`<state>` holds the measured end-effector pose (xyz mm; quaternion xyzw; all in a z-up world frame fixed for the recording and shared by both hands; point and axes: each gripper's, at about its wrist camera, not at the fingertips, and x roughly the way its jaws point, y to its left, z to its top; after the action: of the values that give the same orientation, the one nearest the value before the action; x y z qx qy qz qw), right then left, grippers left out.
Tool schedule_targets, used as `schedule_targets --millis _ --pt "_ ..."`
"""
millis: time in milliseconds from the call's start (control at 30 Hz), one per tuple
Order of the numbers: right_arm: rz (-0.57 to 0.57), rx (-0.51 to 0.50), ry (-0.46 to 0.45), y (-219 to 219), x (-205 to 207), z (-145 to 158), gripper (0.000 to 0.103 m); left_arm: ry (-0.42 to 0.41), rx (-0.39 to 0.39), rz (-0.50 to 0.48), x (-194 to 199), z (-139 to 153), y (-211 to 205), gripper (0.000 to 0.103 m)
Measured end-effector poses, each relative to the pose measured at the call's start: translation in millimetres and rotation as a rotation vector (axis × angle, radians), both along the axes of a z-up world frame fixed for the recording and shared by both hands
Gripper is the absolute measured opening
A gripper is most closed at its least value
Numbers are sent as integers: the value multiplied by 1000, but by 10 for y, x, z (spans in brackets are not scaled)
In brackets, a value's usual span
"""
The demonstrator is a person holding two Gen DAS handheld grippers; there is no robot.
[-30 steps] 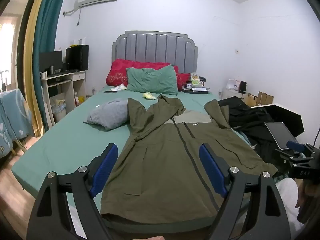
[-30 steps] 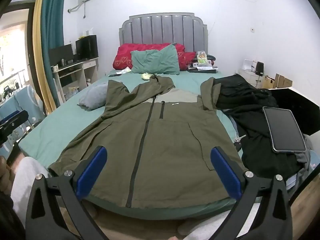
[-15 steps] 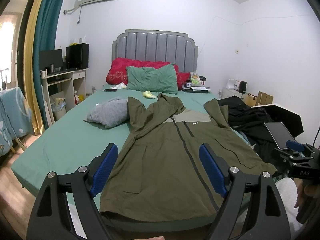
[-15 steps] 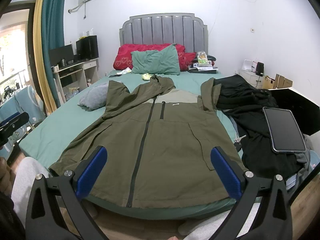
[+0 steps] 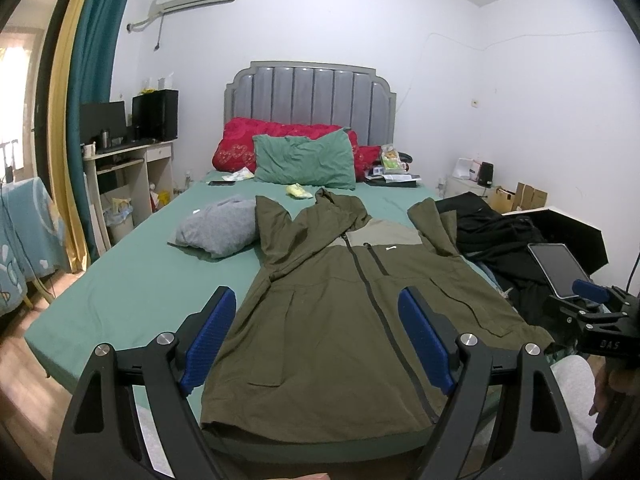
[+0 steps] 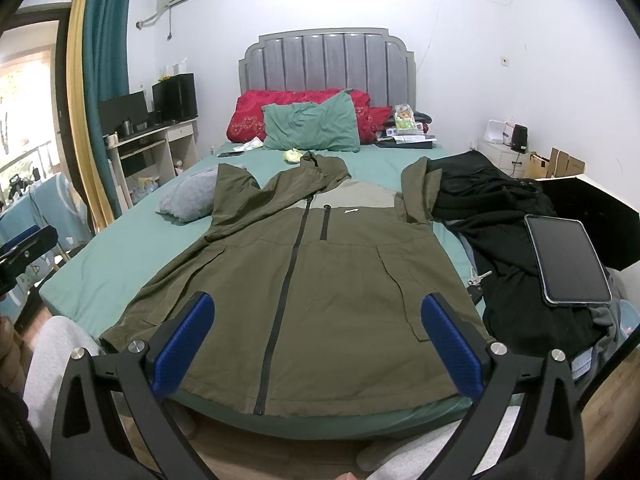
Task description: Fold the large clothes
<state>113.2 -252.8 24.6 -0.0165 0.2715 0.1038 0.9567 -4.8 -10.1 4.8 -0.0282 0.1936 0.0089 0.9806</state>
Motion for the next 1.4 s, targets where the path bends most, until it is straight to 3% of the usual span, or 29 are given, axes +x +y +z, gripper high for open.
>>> schedule_targets --millis 1400 --pt "-1 5 3 -22 -18 29 102 -5 -14 -27 -53 25 -16 86"
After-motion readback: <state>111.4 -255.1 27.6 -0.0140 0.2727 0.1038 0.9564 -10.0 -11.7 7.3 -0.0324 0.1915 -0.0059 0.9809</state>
